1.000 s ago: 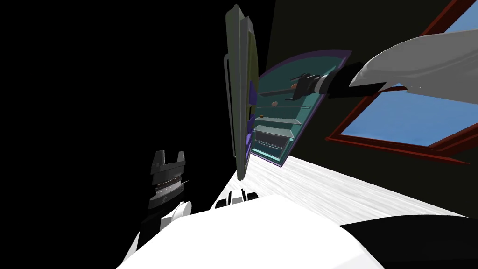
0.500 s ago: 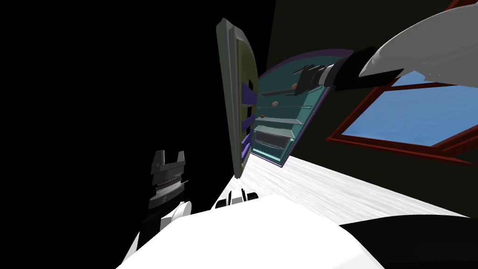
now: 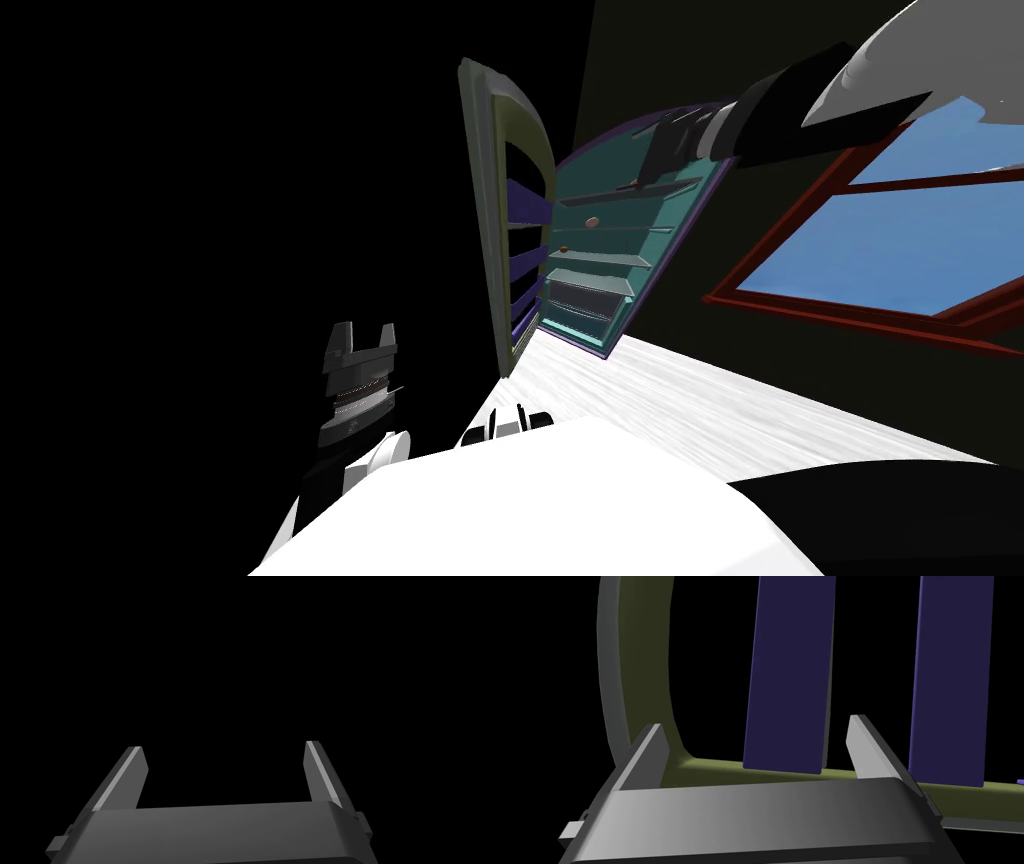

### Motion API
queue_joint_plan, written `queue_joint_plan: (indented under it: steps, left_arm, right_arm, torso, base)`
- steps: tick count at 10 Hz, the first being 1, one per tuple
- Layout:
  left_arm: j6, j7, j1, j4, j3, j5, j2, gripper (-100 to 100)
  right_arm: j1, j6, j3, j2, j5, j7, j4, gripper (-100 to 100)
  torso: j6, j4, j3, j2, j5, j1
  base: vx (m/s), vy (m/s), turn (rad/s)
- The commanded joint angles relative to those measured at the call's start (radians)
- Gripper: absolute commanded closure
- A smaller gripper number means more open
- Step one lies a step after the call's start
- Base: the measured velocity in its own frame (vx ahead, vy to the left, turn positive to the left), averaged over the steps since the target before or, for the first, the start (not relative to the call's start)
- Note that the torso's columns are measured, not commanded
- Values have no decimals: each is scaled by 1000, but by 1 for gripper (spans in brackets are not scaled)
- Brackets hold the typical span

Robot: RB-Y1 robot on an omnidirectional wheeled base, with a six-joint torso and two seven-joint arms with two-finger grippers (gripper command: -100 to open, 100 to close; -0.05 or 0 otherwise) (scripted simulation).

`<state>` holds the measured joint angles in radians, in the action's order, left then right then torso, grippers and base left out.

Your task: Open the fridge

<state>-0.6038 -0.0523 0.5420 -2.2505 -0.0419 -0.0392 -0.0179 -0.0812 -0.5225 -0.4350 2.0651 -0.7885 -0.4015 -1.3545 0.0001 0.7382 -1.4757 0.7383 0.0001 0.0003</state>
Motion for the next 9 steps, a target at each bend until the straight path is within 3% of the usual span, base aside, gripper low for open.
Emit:
queue_joint_plan:
  steps: [1,9]
  left_arm:
    - [0,0,0,0,0,0,0,0]
    - [4,-4,11,11,16,4,3,0]
  right_arm:
    - [-18,-34,-19,68,16,50,42,-100]
    - [-42,-113,-76,254,86,147,157,-100]
  torso:
    - [0,0,0,-1,0,1]
    - [-2,1,-6,-6,1,9]
  base:
    - [35,43,11]
    - [21,28,5]
